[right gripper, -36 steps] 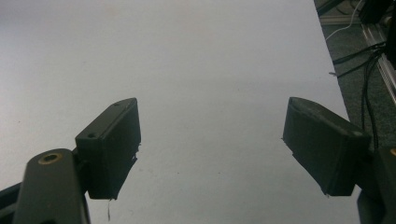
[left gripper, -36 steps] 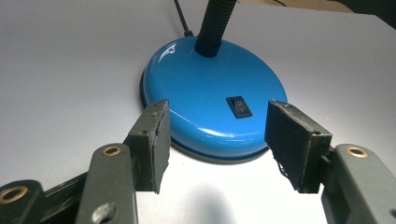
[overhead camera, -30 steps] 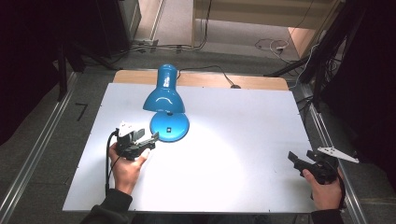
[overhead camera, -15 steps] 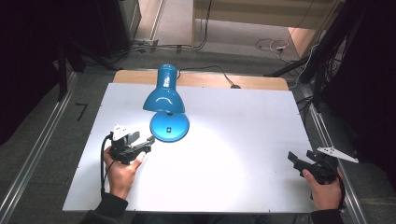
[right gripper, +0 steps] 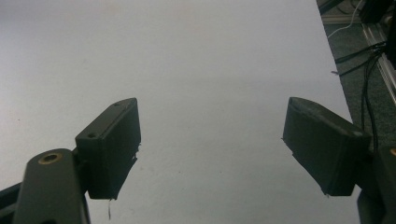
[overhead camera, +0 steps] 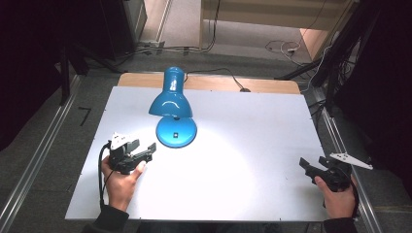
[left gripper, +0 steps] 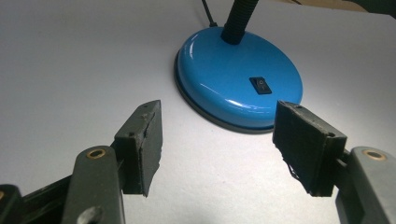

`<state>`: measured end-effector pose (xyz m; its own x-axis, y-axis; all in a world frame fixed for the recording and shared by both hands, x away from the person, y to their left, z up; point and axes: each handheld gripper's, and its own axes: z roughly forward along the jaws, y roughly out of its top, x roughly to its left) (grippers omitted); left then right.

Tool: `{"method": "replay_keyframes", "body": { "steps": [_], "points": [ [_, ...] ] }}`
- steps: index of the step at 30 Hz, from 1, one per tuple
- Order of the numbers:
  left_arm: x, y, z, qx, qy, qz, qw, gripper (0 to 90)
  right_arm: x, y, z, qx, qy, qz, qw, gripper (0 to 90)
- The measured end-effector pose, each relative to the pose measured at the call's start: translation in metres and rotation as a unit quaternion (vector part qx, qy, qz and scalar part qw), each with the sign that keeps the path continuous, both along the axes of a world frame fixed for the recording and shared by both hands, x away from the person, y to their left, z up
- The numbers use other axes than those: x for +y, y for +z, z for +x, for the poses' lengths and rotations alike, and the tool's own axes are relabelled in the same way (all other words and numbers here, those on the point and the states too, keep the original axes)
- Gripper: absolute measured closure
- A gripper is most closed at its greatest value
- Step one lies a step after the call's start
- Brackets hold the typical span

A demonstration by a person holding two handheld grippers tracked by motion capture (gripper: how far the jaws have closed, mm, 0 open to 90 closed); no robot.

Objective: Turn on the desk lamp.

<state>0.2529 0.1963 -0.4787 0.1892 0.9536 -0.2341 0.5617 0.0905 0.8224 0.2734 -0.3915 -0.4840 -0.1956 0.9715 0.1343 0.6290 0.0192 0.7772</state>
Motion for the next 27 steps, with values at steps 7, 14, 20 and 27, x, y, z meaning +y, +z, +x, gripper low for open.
{"method": "replay_keyframes", "body": {
  "steps": [7,14,20,27],
  "points": [
    [0.002,0.0,-0.004,0.001,0.004,0.001,1.0,33.6,0.0,0.0,0.0,0.002,0.0,0.0,1.0,17.7],
    [0.007,-0.001,-0.009,0.005,0.009,0.0,1.0,33.2,0.0,0.0,0.0,0.002,0.0,0.0,1.0,17.7],
    [0.012,0.0,-0.016,0.004,0.012,-0.001,0.9999,33.0,0.0,0.0,0.0,0.001,0.0,0.0,1.0,17.7],
    [0.019,-0.001,-0.023,0.008,0.017,-0.001,0.9998,33.0,0.0,-0.001,0.0,0.002,0.0,-0.001,1.0,17.7]
  ]
}}
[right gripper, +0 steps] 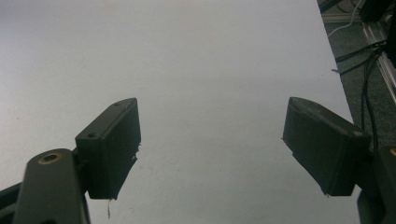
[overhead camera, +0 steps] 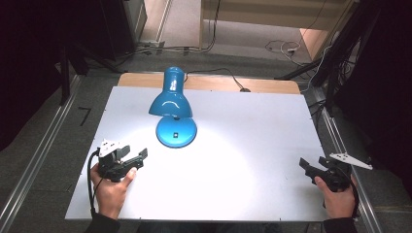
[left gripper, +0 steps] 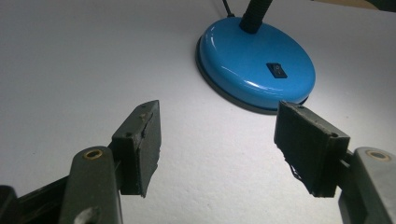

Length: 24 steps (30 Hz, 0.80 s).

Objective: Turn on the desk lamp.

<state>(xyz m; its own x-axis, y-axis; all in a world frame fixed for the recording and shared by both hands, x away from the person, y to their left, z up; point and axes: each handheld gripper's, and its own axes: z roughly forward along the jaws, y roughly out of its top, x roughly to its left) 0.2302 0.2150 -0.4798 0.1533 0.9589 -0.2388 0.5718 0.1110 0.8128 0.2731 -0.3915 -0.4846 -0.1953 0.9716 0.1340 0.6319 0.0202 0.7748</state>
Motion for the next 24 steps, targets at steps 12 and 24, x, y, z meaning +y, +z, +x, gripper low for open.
{"method": "replay_keyframes", "body": {
  "steps": [12,24],
  "points": [
    [0.015,-0.003,-0.012,0.008,0.016,-0.007,0.9998,32.2,-0.001,0.0,-0.001,0.001,-0.002,0.001,1.0,17.7],
    [0.025,-0.002,-0.025,0.005,0.025,-0.009,0.9996,32.2,0.0,-0.001,-0.001,0.003,-0.002,-0.001,1.0,17.7]
  ]
}}
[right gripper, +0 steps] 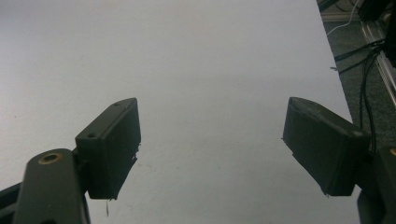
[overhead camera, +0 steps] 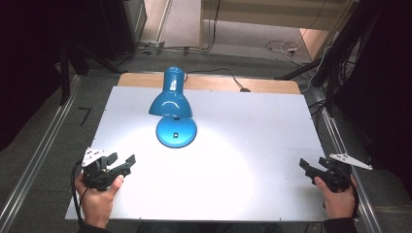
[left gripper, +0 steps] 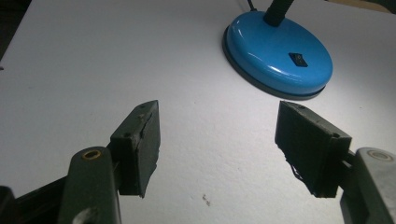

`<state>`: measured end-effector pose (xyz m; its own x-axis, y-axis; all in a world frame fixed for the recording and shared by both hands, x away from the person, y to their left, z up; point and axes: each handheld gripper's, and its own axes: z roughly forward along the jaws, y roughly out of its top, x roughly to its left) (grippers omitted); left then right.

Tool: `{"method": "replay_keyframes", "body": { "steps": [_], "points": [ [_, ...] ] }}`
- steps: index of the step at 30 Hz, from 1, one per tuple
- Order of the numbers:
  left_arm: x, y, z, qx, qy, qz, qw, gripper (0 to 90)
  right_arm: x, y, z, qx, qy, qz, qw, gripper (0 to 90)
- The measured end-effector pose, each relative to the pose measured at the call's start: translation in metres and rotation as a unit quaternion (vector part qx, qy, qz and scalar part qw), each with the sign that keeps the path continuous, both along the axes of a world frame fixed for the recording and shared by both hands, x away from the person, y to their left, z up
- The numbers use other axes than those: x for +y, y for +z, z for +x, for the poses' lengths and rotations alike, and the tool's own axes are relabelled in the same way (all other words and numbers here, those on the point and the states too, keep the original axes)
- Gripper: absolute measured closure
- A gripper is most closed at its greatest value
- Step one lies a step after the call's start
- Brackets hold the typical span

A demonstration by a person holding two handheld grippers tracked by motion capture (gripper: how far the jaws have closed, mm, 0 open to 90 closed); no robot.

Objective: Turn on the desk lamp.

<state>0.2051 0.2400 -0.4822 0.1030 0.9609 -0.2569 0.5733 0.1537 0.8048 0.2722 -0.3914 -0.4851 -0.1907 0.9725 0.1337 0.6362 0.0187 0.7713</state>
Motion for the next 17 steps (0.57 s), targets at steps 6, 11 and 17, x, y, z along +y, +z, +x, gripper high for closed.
{"method": "replay_keyframes", "body": {
  "steps": [6,11,17],
  "points": [
    [0.004,0.0,-0.004,0.0,0.004,0.0,1.0,32.2,0.0,0.0,0.0,0.0,0.0,-0.002,1.0,17.7],
    [0.006,0.0,-0.01,0.0,0.008,0.0,1.0,32.2,-0.001,-0.001,-0.001,-0.001,0.001,-0.004,1.0,17.7],
    [0.01,-0.005,-0.011,0.008,0.012,0.003,0.9999,26.4,0.0,-0.01,0.0,0.011,0.009,-0.026,0.9996,14.4]
  ]
}}
